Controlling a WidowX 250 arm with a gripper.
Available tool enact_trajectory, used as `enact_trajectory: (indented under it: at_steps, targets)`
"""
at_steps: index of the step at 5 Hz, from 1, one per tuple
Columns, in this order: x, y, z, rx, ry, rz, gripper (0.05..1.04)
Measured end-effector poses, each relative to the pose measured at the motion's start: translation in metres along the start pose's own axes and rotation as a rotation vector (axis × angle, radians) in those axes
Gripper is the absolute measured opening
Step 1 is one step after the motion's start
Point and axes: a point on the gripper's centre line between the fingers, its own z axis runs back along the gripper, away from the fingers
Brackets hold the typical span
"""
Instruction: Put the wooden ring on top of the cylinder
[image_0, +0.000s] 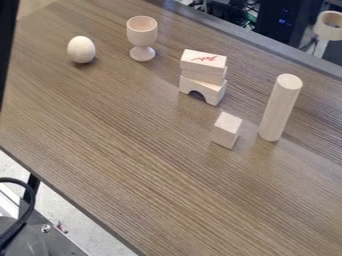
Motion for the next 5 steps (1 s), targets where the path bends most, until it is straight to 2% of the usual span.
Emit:
enact_trajectory:
  at_steps: [1, 2, 3, 5]
  targets:
    - [-0.011, 0.007, 0.016, -0.001, -0.017, -0.039, 0.759]
    - [-0.022, 0.020, 0.021, -0.015, -0.013, -0.066, 0.759]
    - [-0.030, 0.034, 0.039, -0.022, -0.030, -0.046, 0.759]
    - [-0.050, 0.037, 0.047, -0.048, -0.043, -0.106, 0.759]
